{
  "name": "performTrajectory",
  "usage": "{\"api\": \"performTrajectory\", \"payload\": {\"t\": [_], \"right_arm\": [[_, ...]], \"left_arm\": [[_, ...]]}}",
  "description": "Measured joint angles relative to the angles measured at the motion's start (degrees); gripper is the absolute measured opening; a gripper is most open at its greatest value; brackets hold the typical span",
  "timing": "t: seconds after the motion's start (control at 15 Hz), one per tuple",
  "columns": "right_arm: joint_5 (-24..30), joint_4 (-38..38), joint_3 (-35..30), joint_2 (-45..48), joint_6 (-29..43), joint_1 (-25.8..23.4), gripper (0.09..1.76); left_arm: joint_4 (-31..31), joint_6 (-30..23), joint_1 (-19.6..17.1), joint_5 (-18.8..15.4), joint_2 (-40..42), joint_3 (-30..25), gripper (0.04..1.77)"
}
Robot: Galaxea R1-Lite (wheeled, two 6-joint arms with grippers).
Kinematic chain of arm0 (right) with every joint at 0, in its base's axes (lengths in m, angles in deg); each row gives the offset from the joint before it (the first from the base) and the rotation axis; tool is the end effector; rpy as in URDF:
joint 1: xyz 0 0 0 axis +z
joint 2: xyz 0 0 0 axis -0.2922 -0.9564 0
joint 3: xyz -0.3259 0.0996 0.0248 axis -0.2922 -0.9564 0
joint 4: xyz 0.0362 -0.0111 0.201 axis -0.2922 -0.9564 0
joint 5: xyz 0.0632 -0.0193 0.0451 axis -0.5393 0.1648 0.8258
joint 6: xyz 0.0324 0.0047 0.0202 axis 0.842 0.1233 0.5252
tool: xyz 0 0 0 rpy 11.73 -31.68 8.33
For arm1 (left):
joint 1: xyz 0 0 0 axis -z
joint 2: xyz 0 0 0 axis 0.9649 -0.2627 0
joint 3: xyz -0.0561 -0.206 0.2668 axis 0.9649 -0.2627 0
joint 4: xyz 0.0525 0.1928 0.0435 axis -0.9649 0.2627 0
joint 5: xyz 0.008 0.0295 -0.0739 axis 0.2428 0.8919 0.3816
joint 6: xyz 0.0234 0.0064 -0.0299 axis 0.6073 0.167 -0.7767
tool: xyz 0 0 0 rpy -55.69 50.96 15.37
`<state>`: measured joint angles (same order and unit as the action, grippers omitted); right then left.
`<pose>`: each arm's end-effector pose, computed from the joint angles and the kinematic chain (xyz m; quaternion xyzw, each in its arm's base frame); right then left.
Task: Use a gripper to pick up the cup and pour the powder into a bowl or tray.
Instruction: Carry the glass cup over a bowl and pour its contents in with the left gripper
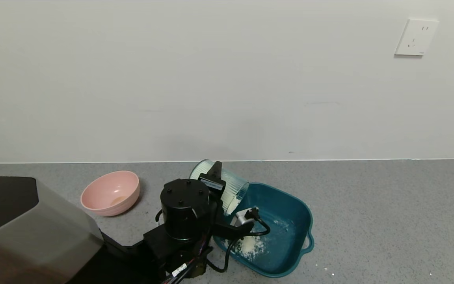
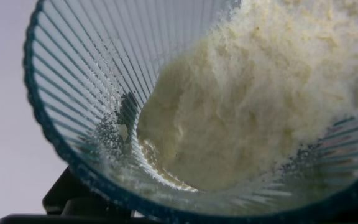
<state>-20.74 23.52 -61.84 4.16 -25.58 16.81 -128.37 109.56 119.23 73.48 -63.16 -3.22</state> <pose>-0.0331 0.0005 0.0758 0.0009 -0.0014 0.0037 1.0000 0.2819 -0.2414 0.1347 0.8200 -0.0051 -0.0486 0.5703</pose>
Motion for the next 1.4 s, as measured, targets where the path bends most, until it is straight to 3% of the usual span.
{"api": "performTrajectory", "payload": {"t": [0.8,1.4], "right_arm": [[0.0,0.0,0.0,0.0,0.0,0.0,1.71],[0.0,0.0,0.0,0.0,0.0,0.0,1.71]], "left_arm": [[-2.3,4.5,1.4,0.3,-1.4,-0.2,1.27],[-2.4,4.6,1.7,0.2,-1.6,-1.0,1.27]]}}
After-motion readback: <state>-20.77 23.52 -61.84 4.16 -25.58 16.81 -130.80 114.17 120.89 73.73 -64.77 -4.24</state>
